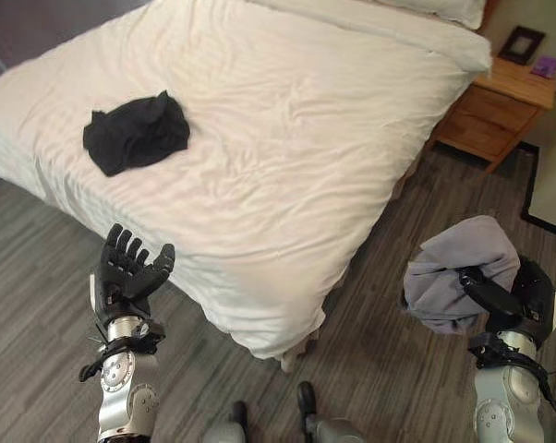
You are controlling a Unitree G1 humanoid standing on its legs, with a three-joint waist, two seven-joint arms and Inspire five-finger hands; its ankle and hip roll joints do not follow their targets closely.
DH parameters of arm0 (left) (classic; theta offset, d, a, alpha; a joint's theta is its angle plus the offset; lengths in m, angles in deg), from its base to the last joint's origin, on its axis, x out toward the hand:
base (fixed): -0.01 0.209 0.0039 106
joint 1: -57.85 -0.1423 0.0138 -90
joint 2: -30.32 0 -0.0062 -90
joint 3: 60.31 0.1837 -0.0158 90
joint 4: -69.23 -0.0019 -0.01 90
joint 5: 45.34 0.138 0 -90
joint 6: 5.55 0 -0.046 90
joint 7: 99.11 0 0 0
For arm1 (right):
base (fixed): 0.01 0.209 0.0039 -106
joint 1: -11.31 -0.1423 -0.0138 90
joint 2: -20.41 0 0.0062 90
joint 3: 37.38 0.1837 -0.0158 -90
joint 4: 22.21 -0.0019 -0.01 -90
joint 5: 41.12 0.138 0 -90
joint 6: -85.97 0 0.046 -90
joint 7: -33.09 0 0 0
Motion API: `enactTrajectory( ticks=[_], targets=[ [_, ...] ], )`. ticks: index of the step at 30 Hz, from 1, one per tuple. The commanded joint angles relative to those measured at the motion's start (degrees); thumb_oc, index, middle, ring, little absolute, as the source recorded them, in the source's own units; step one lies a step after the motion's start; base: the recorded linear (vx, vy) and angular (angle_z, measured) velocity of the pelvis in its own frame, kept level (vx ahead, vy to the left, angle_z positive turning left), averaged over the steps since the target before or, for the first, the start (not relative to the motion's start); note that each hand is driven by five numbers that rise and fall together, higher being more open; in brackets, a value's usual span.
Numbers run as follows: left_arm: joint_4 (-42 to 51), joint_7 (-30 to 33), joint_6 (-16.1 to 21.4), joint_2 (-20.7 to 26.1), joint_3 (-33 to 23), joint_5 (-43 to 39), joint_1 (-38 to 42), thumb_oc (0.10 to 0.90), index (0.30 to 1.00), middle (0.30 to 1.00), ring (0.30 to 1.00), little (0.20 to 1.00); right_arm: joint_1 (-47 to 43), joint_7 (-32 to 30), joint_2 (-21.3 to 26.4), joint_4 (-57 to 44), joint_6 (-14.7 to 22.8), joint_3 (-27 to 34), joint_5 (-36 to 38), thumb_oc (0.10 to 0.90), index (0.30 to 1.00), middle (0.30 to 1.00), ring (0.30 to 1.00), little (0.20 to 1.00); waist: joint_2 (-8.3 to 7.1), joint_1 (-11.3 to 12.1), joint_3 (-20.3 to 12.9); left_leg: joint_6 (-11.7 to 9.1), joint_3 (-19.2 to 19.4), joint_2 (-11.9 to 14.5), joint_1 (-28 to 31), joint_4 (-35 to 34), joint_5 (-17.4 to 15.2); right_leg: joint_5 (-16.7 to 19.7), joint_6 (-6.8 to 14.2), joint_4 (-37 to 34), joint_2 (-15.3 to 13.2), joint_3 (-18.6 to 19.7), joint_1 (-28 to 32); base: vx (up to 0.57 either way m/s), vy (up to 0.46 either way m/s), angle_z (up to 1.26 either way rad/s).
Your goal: Pick up bed clothes into laundry basket.
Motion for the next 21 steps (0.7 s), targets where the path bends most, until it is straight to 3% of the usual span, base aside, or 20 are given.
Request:
enactTrajectory(
  ticks=[1, 2, 4, 6, 8, 9, 10, 11, 13, 14, 15, 16, 18, 19, 20, 21],
  targets=[
    [5.7, -1.3, 6.3, 5.2, -1.0, 0.5, 4.3, 0.800, 0.900, 0.900, 0.900, 0.900, -1.9, -0.5, 4.5, -8.4, 9.0, 4.3, 1.7, 0.400, 0.300, 0.300, 0.300, 0.300, 0.67, -1.3, -4.3, -1.5, -2.5, 6.8, -1.6, -4.2, 13.3, -11.8, 3.6, 7.7, -2.4, 0.9, 3.1, 0.10, 0.267, -0.23],
    [6.9, -1.3, 6.5, 6.4, -1.7, 0.8, 3.9, 0.800, 0.900, 0.900, 0.900, 0.900, -1.3, -0.7, 5.4, -8.9, 8.5, 5.2, 0.7, 0.400, 0.300, 0.300, 0.300, 0.300, 0.55, -1.4, -4.9, -1.8, -5.2, 11.3, -1.6, -7.9, 15.6, -12.1, 4.9, 7.4, -4.5, 2.6, 2.3, 0.12, 0.286, -0.37],
    [6.3, -0.2, 7.9, 6.6, -2.1, -1.5, 4.9, 0.800, 0.900, 0.900, 0.900, 0.900, -1.1, -1.6, 6.0, -8.9, 9.0, 5.0, 1.0, 0.400, 0.300, 0.300, 0.300, 0.300, 0.73, -1.3, -5.5, -3.4, -6.2, 15.6, -0.7, -15.6, 19.7, -13.1, 6.3, 8.6, -6.2, 5.0, 1.0, 0.17, 0.371, -0.52],
    [4.7, 1.5, 8.9, 6.4, -1.9, -3.0, 7.2, 0.800, 0.900, 0.900, 0.900, 0.900, -1.5, -2.6, 6.3, -8.6, 9.6, 4.5, 1.1, 0.400, 0.300, 0.300, 0.300, 0.300, 1.42, -1.4, -5.9, -5.2, -7.2, 18.4, 0.2, -21.9, 22.8, -14.3, 7.8, 10.9, -7.6, 7.7, -0.1, 0.23, 0.399, -0.48],
    [3.8, 2.2, 10.1, 6.3, -1.8, -4.5, 9.1, 0.800, 0.900, 0.900, 0.900, 0.900, -2.0, -3.1, 6.1, -8.9, 10.0, 3.9, 1.2, 0.400, 0.300, 0.300, 0.300, 0.300, 2.14, -1.5, -6.6, -7.1, -8.8, 20.1, 1.2, -24.8, 23.3, -16.0, 9.3, 13.2, -9.4, 10.7, -0.8, 0.24, 0.386, -0.48],
    [3.7, 2.2, 10.1, 6.3, -1.8, -4.5, 9.1, 0.800, 0.900, 0.900, 0.900, 0.900, -2.0, -3.1, 6.1, -8.9, 10.0, 3.9, 1.2, 0.400, 0.300, 0.300, 0.300, 0.300, 2.17, -1.4, -6.7, -7.2, -8.7, 20.2, 1.2, -24.9, 23.4, -16.0, 9.3, 13.3, -9.3, 10.8, -0.9, 0.32, 0.554, -0.78],
    [3.1, 2.0, 10.5, 7.0, -1.4, -5.8, 10.7, 0.800, 0.900, 0.900, 0.900, 0.900, -2.3, -3.6, 5.4, -8.7, 10.3, 2.9, 2.0, 0.400, 0.300, 0.300, 0.300, 0.300, 2.56, -1.7, -7.5, -8.3, -10.6, 21.3, 1.4, -24.7, 22.4, -17.3, 11.3, 14.5, -12.4, 12.7, -0.4, 0.38, 0.563, -0.60],
    [3.6, 1.8, 10.7, 7.8, -1.5, -5.4, 10.7, 0.800, 0.900, 0.900, 0.900, 0.900, -2.4, -3.6, 5.3, -8.8, 10.0, 2.5, 2.4, 0.400, 0.300, 0.300, 0.300, 0.300, 2.63, -1.6, -7.9, -8.8, -11.8, 21.3, 2.0, -24.1, 21.0, -17.9, 12.0, 14.8, -14.0, 13.3, -0.1, 0.50, 0.788, -0.59],
    [4.1, 1.1, 10.7, 10.0, -1.7, -5.5, 10.6, 0.800, 0.900, 0.900, 0.900, 0.900, -3.4, -3.4, 4.5, -8.6, 10.3, 1.4, 3.5, 0.400, 0.300, 0.300, 0.300, 0.300, 2.65, -1.3, -8.6, -9.4, -15.1, 19.9, 2.1, -20.2, 15.8, -17.0, 13.8, 14.7, -17.1, 15.8, 0.7, 0.36, 0.641, -0.41],
    [4.3, 1.4, 10.4, 11.2, -1.7, -4.9, 10.7, 0.800, 0.900, 0.900, 0.900, 0.900, -3.6, -3.1, 4.2, -8.2, 9.9, 1.3, 4.3, 0.400, 0.300, 0.300, 0.300, 0.300, 2.19, -1.2, -9.0, -9.8, -16.6, 18.7, 2.1, -15.4, 12.3, -15.0, 14.2, 14.4, -19.4, 16.4, 1.0, 0.20, 0.462, -1.04],
    [4.4, 1.5, 10.3, 11.4, -1.7, -4.8, 10.7, 0.800, 0.900, 0.900, 0.900, 0.900, -3.6, -3.0, 4.0, -8.2, 9.9, 1.3, 4.4, 0.400, 0.300, 0.300, 0.300, 0.300, 1.79, -1.0, -8.8, -9.8, -16.9, 18.0, 1.2, -13.4, 11.6, -14.3, 14.7, 13.8, -19.9, 16.7, 1.2, 0.31, 0.755, -1.25],
    [4.4, 0.1, 9.6, 13.3, 0.3, -5.2, 11.8, 0.800, 0.900, 0.900, 0.900, 0.900, -2.3, -1.7, 2.9, -8.9, 8.9, 2.1, 5.8, 0.400, 0.300, 0.300, 0.300, 0.300, 1.89, -1.8, -9.1, -9.4, -15.4, 15.4, 0.9, -11.0, 1.8, -6.8, 15.2, 15.3, -23.4, 17.3, 2.1, 0.26, 0.854, -0.99],
    [1.3, -0.1, 8.4, 16.7, 5.7, -2.9, 15.5, 0.800, 0.900, 0.900, 0.900, 0.900, -2.0, -2.1, 3.1, -8.6, 9.7, 2.1, 6.0, 0.400, 0.300, 0.300, 0.300, 0.300, 2.15, -3.0, -8.4, -8.2, -12.8, 12.7, 1.2, -11.6, -0.8, 9.1, 12.1, 15.9, -24.8, 17.0, -1.6, 0.19, 0.958, 0.16],
    [2.2, -0.4, 8.2, 18.5, 6.2, -1.4, 14.9, 0.800, 0.900, 0.900, 0.900, 0.900, -2.6, -1.6, 2.7, -8.6, 9.1, 1.8, 6.3, 0.400, 0.300, 0.300, 0.300, 0.300, 2.37, -3.3, -7.5, -7.0, -11.2, 11.5, 1.2, -11.3, -1.5, 13.6, 11.0, 15.1, -24.7, 14.7, -4.4, 0.01, 0.745, 0.02],
    [3.0, -0.3, 7.5, 20.0, 5.3, -0.2, 13.2, 0.800, 0.900, 0.900, 0.900, 0.900, -2.9, -1.3, 2.1, -8.2, 9.4, 1.0, 7.1, 0.400, 0.300, 0.300, 0.300, 0.300, 2.73, -3.0, -7.1, -5.9, -9.4, 10.8, 1.4, -11.5, -2.0, 15.7, 10.8, 15.5, -24.8, 10.3, -7.2, -0.05, 0.741, -0.52],
    [4.9, -0.5, 7.0, 20.8, 4.4, 0.4, 12.0, 0.800, 0.900, 0.900, 0.900, 0.900, -2.6, -0.8, 1.6, -8.2, 9.3, 0.8, 7.9, 0.400, 0.300, 0.300, 0.300, 0.300, 3.40, -3.4, -6.6, -4.2, -8.9, 9.5, 1.6, -12.4, -1.0, 12.9, 10.3, 18.7, -21.2, 10.0, -8.1, -0.01, 0.845, -0.79]
  ],
)
